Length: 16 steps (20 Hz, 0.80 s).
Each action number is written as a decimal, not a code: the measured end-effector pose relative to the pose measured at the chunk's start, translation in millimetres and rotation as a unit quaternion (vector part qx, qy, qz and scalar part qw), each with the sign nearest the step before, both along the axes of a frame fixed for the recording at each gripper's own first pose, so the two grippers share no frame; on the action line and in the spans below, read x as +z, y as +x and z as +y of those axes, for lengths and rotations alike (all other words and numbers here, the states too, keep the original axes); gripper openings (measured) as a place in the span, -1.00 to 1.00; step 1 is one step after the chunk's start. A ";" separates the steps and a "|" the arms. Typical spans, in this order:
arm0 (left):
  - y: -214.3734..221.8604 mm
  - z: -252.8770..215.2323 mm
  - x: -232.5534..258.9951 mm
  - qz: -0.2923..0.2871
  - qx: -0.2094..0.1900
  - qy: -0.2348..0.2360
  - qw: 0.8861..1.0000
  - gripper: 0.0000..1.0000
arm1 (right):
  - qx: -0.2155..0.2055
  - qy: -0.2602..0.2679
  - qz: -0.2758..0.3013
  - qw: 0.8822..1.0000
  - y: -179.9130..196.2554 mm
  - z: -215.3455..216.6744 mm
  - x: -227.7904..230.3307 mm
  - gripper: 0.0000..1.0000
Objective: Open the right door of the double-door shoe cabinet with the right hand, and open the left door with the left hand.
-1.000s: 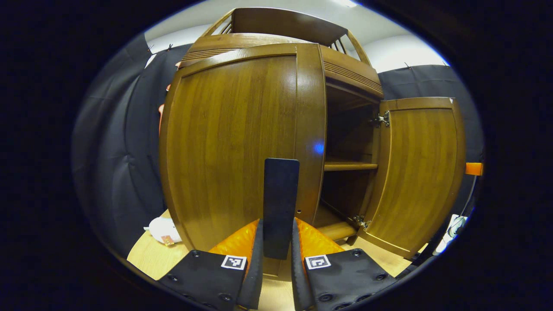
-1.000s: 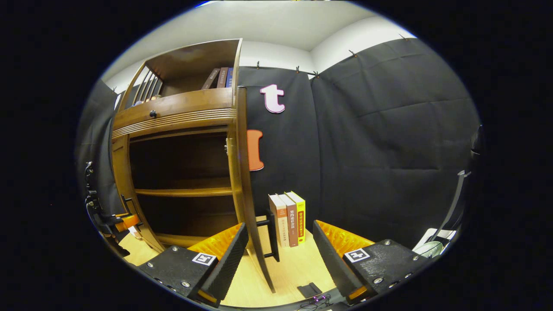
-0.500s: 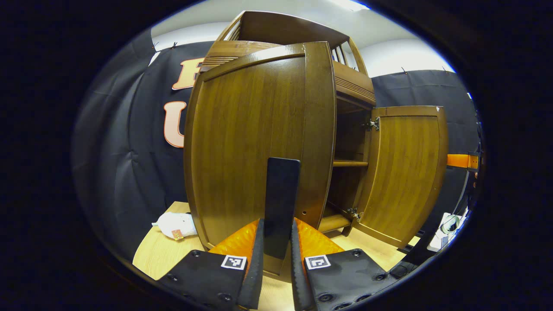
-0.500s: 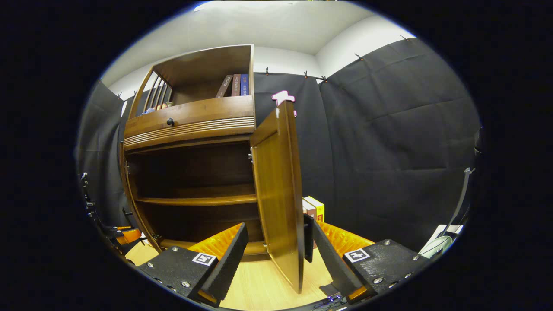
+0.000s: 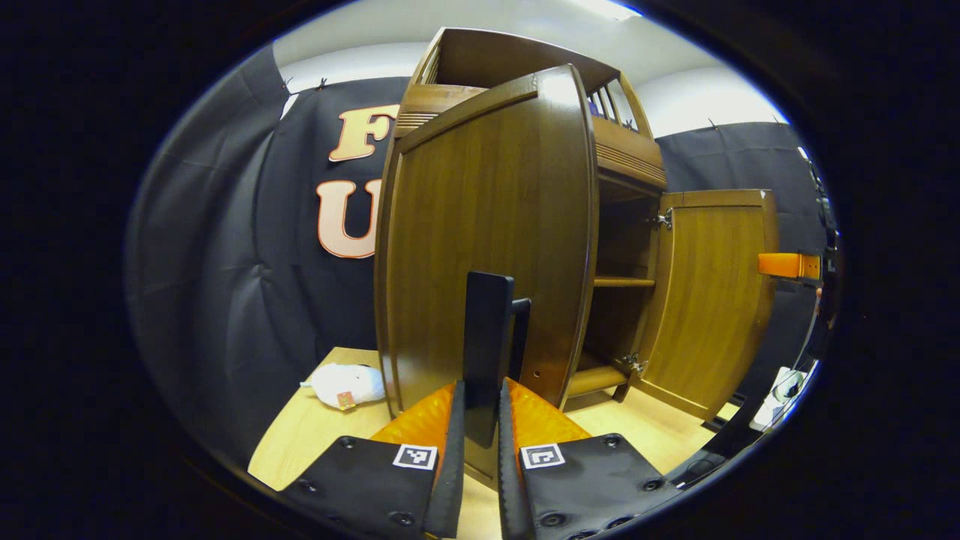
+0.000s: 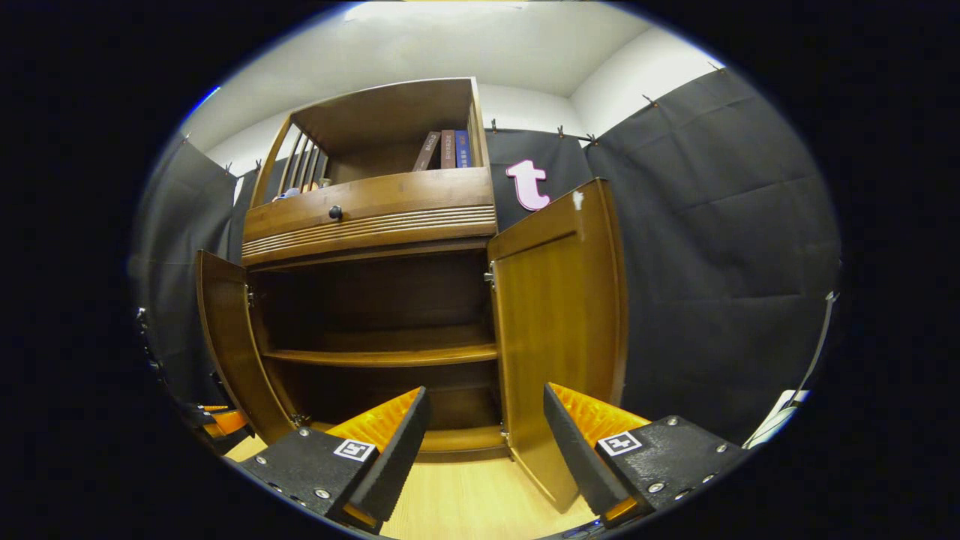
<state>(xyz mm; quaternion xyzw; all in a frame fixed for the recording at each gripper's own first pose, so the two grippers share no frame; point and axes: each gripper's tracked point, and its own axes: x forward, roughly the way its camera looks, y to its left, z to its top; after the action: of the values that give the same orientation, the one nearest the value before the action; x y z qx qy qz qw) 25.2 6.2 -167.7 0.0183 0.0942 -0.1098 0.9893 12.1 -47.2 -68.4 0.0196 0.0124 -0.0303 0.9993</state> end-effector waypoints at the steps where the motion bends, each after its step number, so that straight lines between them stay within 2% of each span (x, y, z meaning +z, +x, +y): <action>1: -2.6 5.7 1.9 0.002 0.009 0.000 1.000 -0.44 | 0.006 0.001 0.002 1.000 3.3 5.7 -1.2 0.85; 3: -6.7 15.6 4.6 0.001 0.018 -0.002 1.000 -0.63 | 0.018 0.001 0.004 1.000 8.3 17.2 -3.0 0.85; 16: -10.8 88.9 12.8 0.006 0.061 -0.017 0.998 -0.65 | 0.063 -0.002 0.020 0.998 36.7 66.1 -15.6 0.85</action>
<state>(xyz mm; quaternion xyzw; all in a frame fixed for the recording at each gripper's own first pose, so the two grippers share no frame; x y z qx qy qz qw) 14.5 95.1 -154.9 -0.0052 0.0988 -0.0513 0.9938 48.8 18.9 -83.9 0.0163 0.0340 0.0327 0.9988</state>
